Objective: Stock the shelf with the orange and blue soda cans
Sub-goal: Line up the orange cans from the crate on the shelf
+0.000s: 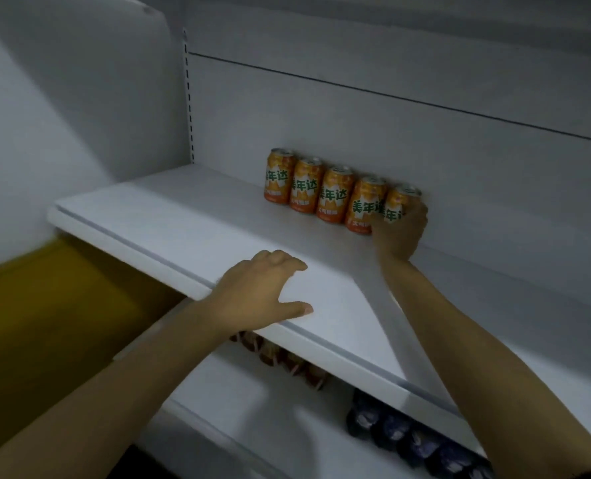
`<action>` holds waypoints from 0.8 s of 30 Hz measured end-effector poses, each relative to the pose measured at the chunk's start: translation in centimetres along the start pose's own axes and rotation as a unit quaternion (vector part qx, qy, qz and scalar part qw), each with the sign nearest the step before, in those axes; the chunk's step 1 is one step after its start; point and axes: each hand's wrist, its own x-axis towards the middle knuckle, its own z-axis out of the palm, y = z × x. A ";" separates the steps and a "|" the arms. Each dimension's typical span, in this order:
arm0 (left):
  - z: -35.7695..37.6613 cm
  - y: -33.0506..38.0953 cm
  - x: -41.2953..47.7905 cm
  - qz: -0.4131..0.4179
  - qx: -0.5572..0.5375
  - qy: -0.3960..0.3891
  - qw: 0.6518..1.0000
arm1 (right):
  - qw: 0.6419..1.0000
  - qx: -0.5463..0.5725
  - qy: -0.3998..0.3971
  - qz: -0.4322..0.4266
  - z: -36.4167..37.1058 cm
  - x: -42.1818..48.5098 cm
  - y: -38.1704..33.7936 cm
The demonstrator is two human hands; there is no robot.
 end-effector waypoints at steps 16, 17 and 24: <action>-2.1 -17.5 -38.9 -0.362 0.070 -0.016 0.930 | 0.705 -0.175 -0.607 -0.324 9.7 -42.4 -15.5; -1.3 -18.1 -41.4 -0.382 0.055 -0.025 0.922 | 0.680 -0.197 -0.626 -0.328 9.9 -45.0 -15.1; 9.2 -19.5 -54.7 -0.476 -0.064 -0.177 0.859 | 0.483 -0.325 -0.733 -0.352 8.5 -58.4 -7.3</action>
